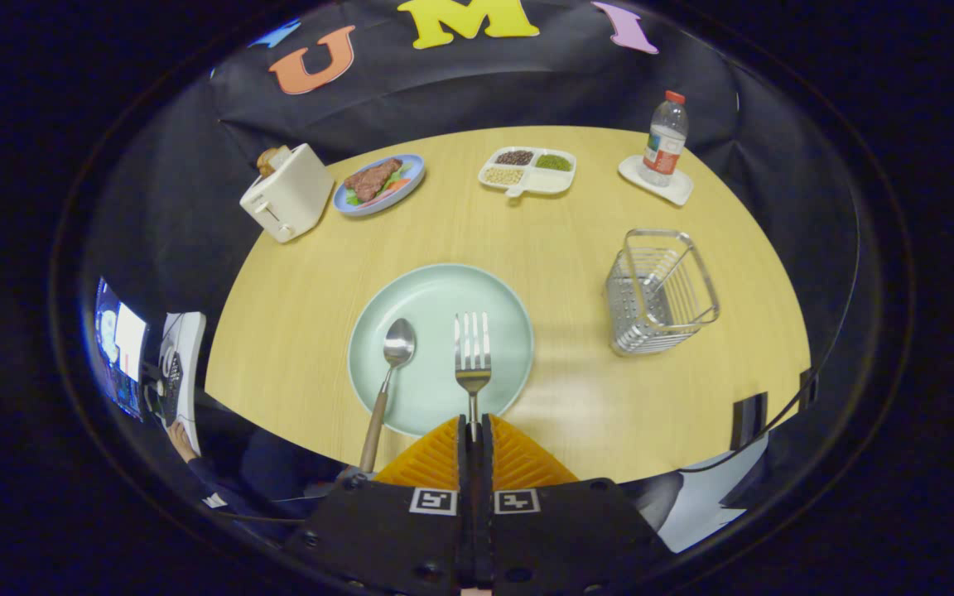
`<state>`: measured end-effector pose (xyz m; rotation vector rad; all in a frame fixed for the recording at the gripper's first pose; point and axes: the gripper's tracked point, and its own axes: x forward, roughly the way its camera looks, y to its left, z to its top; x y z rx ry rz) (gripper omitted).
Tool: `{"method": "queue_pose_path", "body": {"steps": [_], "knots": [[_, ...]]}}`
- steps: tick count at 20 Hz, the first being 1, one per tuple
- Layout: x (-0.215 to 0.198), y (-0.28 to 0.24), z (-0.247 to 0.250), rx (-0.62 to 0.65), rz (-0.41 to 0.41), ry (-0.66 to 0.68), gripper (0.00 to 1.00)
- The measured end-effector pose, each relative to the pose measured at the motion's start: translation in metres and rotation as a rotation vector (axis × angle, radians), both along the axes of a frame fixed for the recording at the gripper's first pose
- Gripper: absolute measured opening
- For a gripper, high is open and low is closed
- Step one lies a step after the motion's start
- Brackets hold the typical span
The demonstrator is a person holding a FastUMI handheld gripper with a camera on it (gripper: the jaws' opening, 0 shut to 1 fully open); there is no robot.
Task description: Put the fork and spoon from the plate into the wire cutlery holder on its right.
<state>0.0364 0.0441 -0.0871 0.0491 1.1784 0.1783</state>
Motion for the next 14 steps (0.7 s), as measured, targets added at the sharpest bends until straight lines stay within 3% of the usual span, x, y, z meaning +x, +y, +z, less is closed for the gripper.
{"method": "queue_pose_path", "body": {"steps": [5, 14], "knots": [[0.022, -0.068, 0.038, -0.066, -0.053, -0.005, 0.02], [0.062, -0.126, 0.024, -0.175, -0.051, 0.165, 0.02]]}}
